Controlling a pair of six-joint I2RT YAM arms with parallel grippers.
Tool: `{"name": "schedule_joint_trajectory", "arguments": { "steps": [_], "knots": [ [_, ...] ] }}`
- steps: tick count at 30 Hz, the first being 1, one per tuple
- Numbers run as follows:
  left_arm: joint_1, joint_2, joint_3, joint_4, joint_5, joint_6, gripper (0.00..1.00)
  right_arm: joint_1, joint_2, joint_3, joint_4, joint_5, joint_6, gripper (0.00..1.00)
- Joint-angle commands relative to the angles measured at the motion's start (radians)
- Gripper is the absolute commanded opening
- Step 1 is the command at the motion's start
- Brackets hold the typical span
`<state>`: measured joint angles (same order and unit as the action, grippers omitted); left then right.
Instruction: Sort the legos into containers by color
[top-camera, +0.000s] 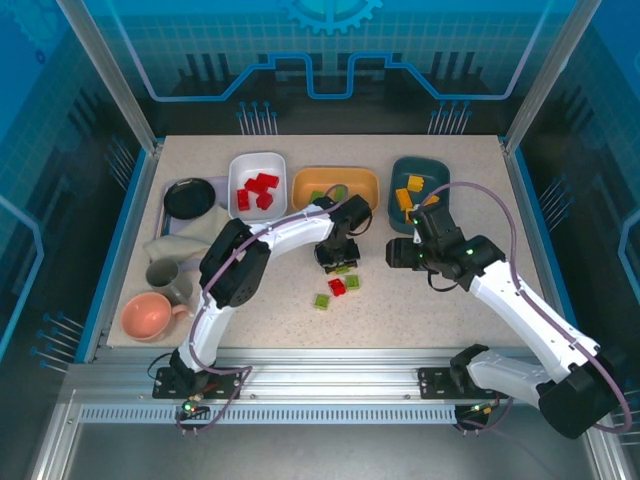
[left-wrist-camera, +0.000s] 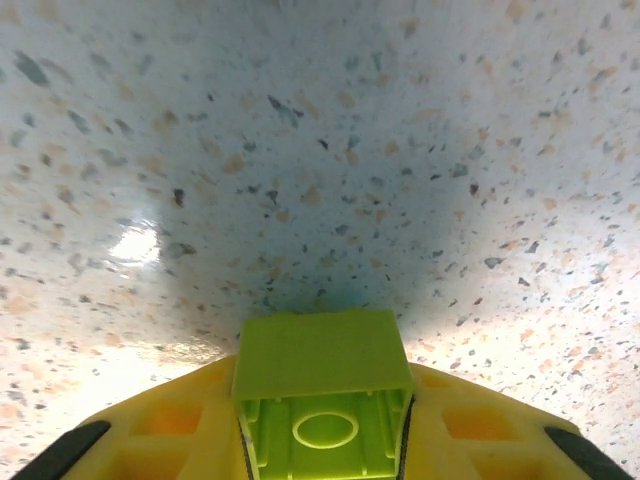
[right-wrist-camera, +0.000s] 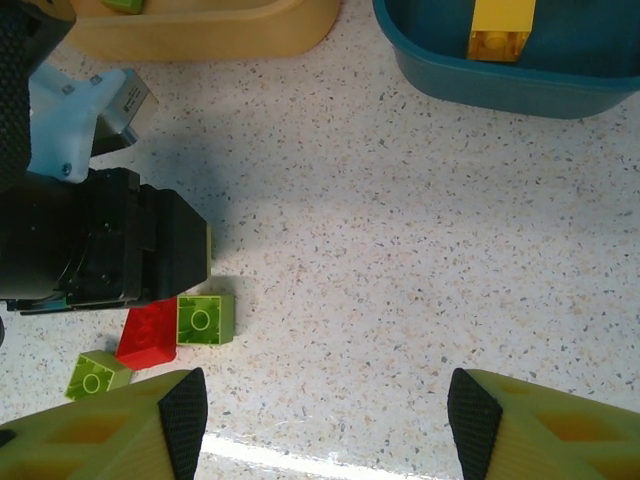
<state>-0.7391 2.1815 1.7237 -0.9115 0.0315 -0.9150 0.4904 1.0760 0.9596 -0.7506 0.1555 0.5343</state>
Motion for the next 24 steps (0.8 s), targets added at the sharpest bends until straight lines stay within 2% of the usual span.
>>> {"name": "schedule_joint_trajectory", "arguments": {
  "steps": [1,6,12,17,24],
  "knots": [
    [0.025,-0.113,0.086,-0.067,-0.079,0.031,0.31,0.011,-0.043,0.044,0.073,-0.072,-0.03,0.69],
    [0.12,-0.147,0.186,-0.086,-0.109,0.085,0.3,0.007,0.015,0.13,0.175,-0.194,-0.04,0.72],
    [0.24,-0.08,0.326,-0.033,-0.107,0.161,0.3,-0.043,0.153,0.24,0.24,-0.275,0.001,0.72],
    [0.294,0.042,0.456,0.026,-0.108,0.217,0.3,-0.114,0.257,0.277,0.322,-0.38,0.083,0.72],
    [0.309,0.245,0.657,0.075,-0.093,0.26,0.3,-0.139,0.349,0.336,0.324,-0.408,0.084,0.72]
  ]
}}
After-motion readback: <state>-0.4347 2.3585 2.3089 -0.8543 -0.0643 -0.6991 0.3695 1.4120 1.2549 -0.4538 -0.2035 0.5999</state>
